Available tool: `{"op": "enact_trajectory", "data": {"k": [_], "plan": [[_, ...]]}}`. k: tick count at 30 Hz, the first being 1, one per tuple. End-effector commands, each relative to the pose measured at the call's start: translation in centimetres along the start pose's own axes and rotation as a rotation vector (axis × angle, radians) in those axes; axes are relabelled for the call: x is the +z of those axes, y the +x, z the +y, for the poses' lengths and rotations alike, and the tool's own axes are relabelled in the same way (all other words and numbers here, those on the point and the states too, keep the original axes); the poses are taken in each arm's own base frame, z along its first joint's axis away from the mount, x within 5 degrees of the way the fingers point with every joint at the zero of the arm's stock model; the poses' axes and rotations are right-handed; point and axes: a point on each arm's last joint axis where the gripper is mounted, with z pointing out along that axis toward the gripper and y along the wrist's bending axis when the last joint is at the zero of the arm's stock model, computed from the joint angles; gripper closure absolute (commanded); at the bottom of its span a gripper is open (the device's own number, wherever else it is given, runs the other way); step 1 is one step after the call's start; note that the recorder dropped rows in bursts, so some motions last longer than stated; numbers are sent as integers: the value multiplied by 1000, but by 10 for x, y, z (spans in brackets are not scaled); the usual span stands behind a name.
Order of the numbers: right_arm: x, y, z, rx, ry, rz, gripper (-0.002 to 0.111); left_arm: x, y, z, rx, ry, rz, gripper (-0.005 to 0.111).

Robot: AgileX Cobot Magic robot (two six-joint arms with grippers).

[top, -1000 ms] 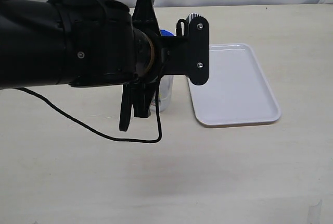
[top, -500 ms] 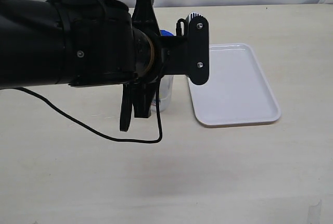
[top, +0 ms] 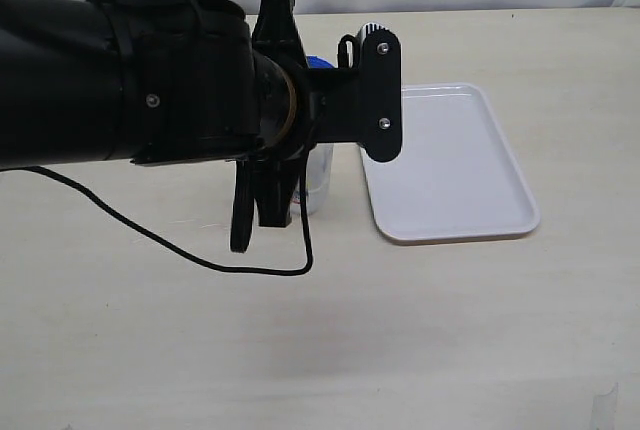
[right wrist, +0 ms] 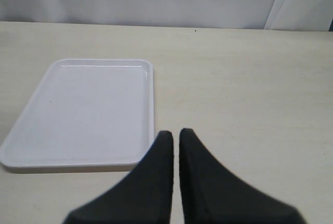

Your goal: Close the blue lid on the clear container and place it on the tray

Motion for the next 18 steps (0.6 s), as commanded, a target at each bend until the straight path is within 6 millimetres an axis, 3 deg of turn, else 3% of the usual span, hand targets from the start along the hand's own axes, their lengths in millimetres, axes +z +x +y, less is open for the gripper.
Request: {"op": "enact_trajectory", "data": {"k": [1,5,12,18], "plan": [[0,-1,0,2,2,-17,104,-2,-1,-1,-13,6,-10,107],[0,-1,0,2,2,-17,104,-2,-1,0,-5,-1,-16,104],[0,-1,0,2,2,-17,104,-2,-1,0,-2,-2,-12,78],[0,-1,0,2,2,-17,104,-2,1,0,-2,-1,5,70]]}}
